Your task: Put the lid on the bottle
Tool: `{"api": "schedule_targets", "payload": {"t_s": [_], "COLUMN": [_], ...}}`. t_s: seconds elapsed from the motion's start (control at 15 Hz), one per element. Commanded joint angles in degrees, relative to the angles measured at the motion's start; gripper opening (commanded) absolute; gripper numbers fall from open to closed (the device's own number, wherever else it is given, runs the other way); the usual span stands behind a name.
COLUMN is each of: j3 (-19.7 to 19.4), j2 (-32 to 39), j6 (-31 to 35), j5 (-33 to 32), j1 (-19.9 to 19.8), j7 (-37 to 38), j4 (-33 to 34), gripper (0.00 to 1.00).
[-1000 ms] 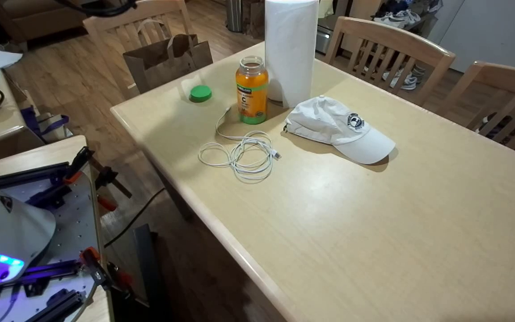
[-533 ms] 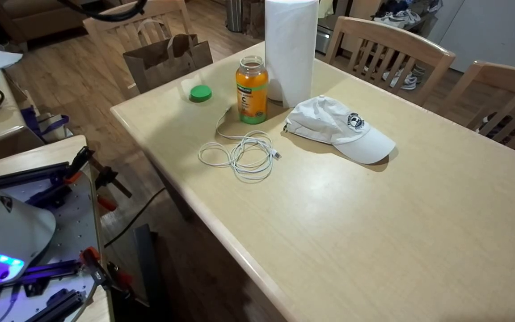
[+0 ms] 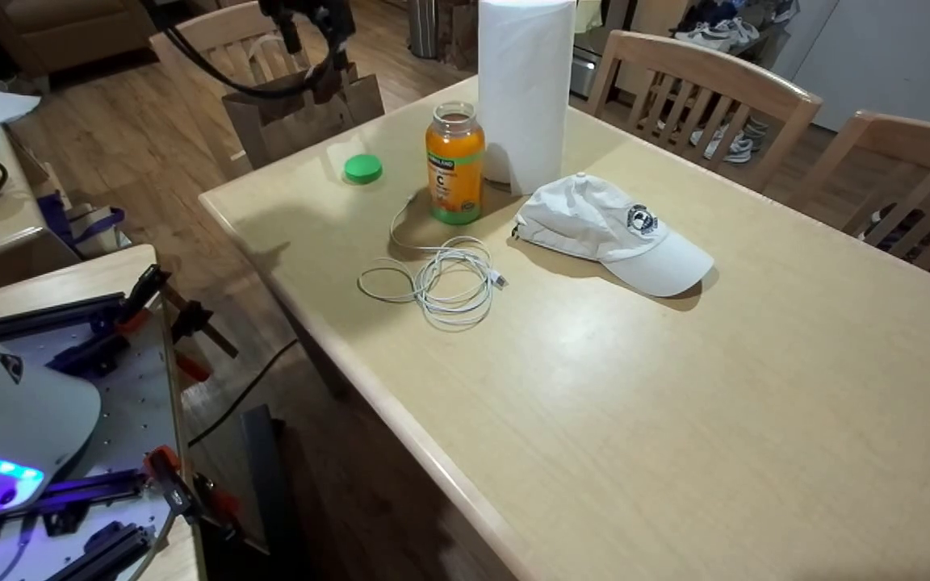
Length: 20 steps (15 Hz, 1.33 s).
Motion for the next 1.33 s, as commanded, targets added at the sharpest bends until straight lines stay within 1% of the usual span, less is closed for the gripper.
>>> {"api": "schedule_targets", "payload": {"t_s": [0.0, 0.07, 0.13, 0.27, 0.33, 0.4, 0.53, 0.8, 0.93, 1.13, 1.27], "j3": [0.23, 0.03, 0.18, 0.01, -0.19, -0.13, -0.35, -1.88, -2.84, -5.58, -5.92], "j2": [7.96, 7.49, 6.23, 7.76, 7.40, 8.45, 12.13, 18.49, 21.56, 24.87, 26.99], "j6": [0.22, 0.48, 0.22, 0.22, 0.01, 2.32, 4.64, 5.33, 5.28, 6.50, 8.53], "j5": [-4.93, -4.18, -3.48, -3.51, -5.29, -5.85, -8.94, -15.12, -16.20, -19.08, -17.14], "j1": [-0.01, -0.25, -0.01, -0.04, 0.26, 0.62, 1.55, 4.31, 5.72, 8.59, 8.95], "j7": [-1.75, -2.06, -0.08, -0.34, 1.35, 3.18, 8.98, 18.97, 22.00, 28.88, 29.77], "j4": [6.15, 5.98, 4.27, 5.56, 5.28, 5.34, 6.73, 9.60, 11.65, 14.51, 16.17], "gripper": [1.00, 1.00, 1.00, 1.00, 1.00, 1.00, 1.00, 1.00, 1.00, 1.00, 1.00]}}
